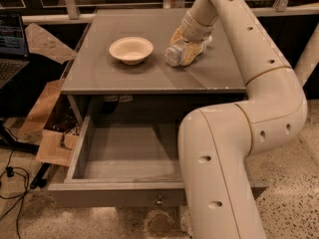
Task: Place blue plastic bottle into top drawer
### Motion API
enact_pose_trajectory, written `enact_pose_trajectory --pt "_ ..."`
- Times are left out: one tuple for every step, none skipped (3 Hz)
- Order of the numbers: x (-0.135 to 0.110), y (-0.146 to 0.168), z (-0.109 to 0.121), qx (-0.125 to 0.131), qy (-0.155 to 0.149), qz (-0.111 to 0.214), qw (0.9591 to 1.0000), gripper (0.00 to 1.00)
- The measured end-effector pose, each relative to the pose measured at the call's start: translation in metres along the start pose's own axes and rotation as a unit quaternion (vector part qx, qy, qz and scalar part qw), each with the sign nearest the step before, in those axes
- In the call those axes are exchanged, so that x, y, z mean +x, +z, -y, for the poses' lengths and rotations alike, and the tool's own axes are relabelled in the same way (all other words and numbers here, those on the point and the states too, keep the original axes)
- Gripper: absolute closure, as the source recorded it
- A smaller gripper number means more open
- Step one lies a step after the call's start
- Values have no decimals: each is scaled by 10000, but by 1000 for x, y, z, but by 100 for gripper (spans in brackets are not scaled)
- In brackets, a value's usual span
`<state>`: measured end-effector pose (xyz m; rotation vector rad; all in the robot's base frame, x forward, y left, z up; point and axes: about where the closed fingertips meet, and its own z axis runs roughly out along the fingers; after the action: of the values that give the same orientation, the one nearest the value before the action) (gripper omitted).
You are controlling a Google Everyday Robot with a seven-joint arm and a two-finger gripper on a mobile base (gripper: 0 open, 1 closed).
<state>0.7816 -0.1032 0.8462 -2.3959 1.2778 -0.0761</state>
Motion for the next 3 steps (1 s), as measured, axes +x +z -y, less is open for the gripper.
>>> enact_pose_trajectory --pt "6 -18 6 432 172 87 9989 100" --pt "-2 -40 2 688 339 432 9961 100" --pt "-30 -48 -19 589 261 1116 9917 100"
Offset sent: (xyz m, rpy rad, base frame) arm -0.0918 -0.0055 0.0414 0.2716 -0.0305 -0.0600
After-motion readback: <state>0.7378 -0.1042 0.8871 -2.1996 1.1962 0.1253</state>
